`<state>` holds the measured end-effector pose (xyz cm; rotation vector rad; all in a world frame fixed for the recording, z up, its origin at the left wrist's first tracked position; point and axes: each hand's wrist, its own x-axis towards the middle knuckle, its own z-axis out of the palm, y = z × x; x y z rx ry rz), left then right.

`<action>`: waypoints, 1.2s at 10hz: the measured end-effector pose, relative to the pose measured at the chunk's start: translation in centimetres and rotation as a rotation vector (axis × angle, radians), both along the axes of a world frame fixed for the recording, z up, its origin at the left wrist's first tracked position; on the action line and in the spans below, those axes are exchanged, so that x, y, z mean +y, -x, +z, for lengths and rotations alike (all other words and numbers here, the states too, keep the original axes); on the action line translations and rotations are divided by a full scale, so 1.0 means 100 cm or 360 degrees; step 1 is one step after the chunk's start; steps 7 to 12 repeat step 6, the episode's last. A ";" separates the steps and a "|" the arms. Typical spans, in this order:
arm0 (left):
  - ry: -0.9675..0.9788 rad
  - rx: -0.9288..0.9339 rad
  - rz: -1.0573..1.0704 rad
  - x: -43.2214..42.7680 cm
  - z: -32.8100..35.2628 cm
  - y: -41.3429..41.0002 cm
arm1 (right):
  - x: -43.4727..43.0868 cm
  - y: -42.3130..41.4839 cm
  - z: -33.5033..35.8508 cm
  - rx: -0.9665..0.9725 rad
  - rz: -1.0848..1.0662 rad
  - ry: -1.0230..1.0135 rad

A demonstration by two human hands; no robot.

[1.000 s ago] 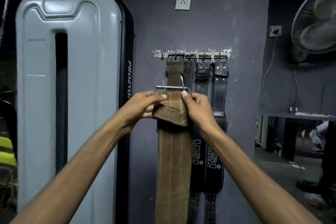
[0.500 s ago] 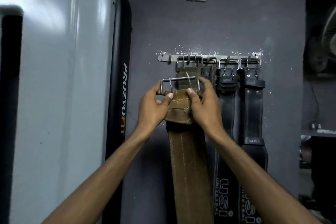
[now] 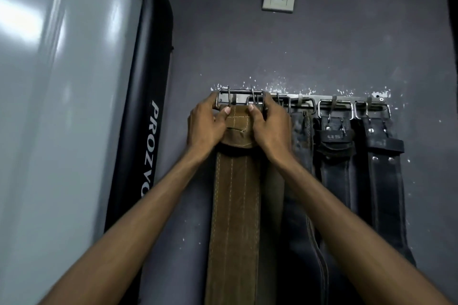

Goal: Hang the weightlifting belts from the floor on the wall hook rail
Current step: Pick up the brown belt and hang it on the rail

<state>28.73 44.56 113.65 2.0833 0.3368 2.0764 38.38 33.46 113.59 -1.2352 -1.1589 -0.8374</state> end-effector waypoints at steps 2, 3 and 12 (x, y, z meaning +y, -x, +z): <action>-0.0014 0.0269 0.0396 0.042 0.041 -0.020 | 0.036 -0.014 0.035 -0.0104 -0.0359 0.0188; -0.0070 0.0304 0.0370 0.057 0.020 -0.027 | 0.043 -0.017 0.016 -0.0216 -0.0576 0.0212; -0.0009 0.0323 0.0239 0.046 -0.013 -0.012 | 0.022 -0.008 -0.010 -0.0177 -0.0447 0.0243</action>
